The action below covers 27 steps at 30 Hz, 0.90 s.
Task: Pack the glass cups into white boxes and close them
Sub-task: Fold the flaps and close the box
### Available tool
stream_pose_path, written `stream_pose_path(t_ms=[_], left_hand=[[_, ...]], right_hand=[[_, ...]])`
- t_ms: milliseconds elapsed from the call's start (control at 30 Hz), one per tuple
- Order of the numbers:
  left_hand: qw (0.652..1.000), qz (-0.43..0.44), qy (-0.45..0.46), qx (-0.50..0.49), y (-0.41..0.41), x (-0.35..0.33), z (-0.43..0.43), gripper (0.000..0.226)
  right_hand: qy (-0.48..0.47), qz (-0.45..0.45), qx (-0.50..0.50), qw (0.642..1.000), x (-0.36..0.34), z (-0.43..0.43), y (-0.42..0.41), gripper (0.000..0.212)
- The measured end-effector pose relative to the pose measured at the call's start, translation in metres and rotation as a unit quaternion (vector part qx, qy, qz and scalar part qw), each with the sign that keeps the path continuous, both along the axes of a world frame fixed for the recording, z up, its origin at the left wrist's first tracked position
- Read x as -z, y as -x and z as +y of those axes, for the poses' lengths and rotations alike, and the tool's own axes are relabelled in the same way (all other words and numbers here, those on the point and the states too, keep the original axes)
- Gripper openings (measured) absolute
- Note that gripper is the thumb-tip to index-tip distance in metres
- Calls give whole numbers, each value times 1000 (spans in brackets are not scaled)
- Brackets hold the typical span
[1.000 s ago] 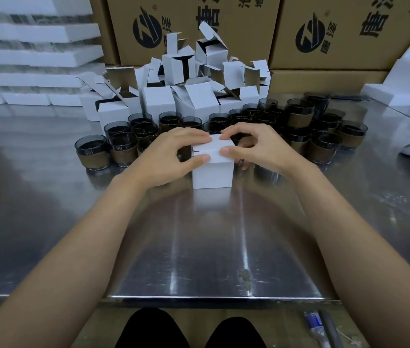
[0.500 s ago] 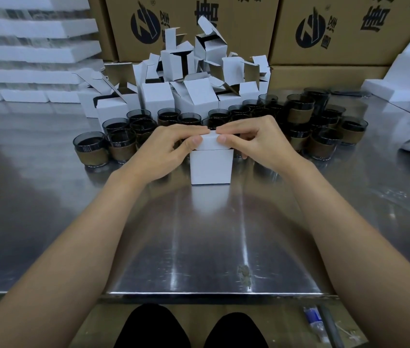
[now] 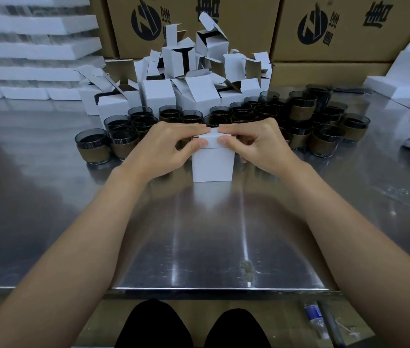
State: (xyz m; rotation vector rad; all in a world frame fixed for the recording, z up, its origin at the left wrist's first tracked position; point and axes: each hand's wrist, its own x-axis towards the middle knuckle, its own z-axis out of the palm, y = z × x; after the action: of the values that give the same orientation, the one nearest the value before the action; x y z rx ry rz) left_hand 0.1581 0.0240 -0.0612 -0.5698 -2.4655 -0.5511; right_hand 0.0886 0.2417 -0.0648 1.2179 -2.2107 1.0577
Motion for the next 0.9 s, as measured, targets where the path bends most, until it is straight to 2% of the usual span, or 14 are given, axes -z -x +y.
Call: stream_pose_path(t_ms=[333,467,667,733,800,900], left_hand=[[1000,20,20,0,1,3,1,34],[1000,7,-18,7,2,3,-2,35],[998,-37,-57,17,4,5,-6,39],[996,-43,-69,22,4,5,-5,39],[995,-50,-80,29,4,4,-6,39],[994,-59,-85,29,4,6,-5,42]], right_hand=[[-6,97,-23,995,9,-2,4,29],[-7,129,-30,991,12,-2,6,32],[-1,129,-15,992,14,-2,7,29],[19,67,-22,997,16,-3,4,27],[55,-42,-29,997,18,-6,1,25],[133,-187,-71,971,20,-9,-5,26]])
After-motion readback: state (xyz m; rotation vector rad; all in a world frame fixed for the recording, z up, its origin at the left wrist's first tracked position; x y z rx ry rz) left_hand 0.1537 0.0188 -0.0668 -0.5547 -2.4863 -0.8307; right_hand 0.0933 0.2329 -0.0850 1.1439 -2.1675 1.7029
